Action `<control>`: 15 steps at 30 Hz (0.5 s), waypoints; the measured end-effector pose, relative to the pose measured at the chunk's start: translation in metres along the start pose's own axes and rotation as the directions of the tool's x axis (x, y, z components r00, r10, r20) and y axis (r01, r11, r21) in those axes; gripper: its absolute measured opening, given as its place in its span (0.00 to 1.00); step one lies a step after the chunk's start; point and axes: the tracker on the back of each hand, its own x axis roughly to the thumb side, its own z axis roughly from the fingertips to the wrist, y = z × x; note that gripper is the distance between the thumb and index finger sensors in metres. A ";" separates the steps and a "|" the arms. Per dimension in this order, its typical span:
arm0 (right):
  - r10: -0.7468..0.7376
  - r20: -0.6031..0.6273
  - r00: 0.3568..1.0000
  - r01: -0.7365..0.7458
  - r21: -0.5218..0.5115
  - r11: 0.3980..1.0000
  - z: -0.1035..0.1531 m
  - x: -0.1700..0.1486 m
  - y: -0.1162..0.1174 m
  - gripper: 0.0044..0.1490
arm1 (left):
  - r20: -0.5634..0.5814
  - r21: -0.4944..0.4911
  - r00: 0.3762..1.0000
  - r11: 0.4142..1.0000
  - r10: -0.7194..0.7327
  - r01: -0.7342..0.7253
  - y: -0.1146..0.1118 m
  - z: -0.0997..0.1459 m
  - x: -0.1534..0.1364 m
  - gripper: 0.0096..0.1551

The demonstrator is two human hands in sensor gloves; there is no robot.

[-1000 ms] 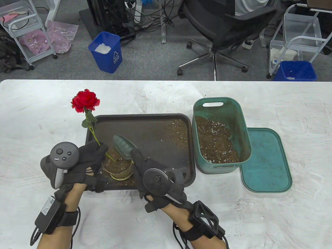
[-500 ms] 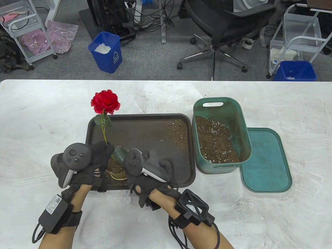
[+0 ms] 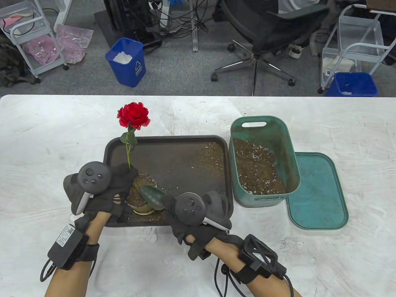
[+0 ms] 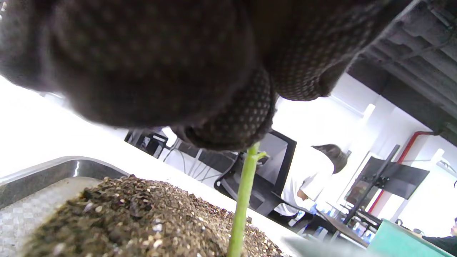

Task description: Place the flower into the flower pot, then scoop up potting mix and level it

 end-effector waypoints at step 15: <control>0.211 0.044 0.976 -0.210 -0.034 0.977 -0.003 0.059 -0.007 0.29 | -0.046 -0.028 0.999 1.000 -0.001 -0.001 0.003 -0.004 -0.009 0.23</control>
